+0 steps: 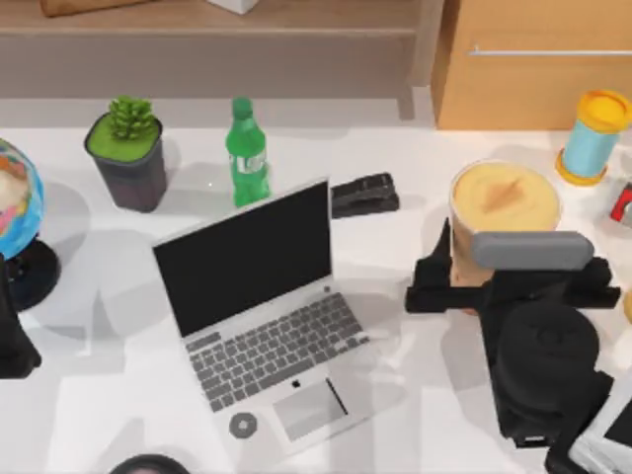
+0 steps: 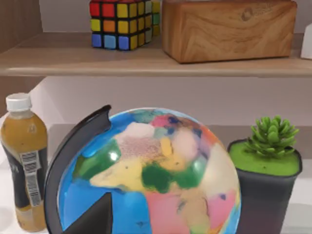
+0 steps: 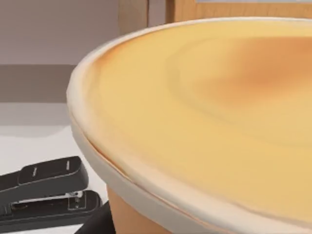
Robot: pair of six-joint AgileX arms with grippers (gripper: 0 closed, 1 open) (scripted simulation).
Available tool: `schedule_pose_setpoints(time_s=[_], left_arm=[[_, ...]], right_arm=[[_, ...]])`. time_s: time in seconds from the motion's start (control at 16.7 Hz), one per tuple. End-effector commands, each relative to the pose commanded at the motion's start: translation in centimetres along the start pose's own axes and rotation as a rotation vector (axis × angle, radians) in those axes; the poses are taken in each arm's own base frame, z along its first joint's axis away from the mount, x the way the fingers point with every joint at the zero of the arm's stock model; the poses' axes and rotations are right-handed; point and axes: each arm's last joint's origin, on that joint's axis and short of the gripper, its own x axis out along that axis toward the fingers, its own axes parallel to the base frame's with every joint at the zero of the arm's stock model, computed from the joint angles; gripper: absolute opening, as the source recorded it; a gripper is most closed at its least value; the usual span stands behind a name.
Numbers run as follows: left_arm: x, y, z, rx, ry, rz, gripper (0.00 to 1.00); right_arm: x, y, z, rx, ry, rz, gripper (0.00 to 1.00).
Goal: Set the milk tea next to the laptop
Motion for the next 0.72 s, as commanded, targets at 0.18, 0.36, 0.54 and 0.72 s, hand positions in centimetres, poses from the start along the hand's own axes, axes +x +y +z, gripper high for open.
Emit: schedule_pose_setpoints(time_s=[0.18,0.36,0.54,0.72], left_arm=[[0.0,0.0,0.0,0.000,0.000,0.000,1.00],[0.0,0.0,0.0,0.000,0.000,0.000,1.00],[0.0,0.0,0.0,0.000,0.000,0.000,1.00],[0.0,0.0,0.0,0.000,0.000,0.000,1.00]], right_arm=[[-0.1,0.0,0.5,0.000,0.000,0.002,0.00],[-0.1,0.0,0.5,0.001,0.000,0.002,0.00],[-0.2,0.8,1.6,0.041,-0.041,0.015,0.00],[-1.4,2.4,3.1,0.090,-0.086,0.054,0.00]])
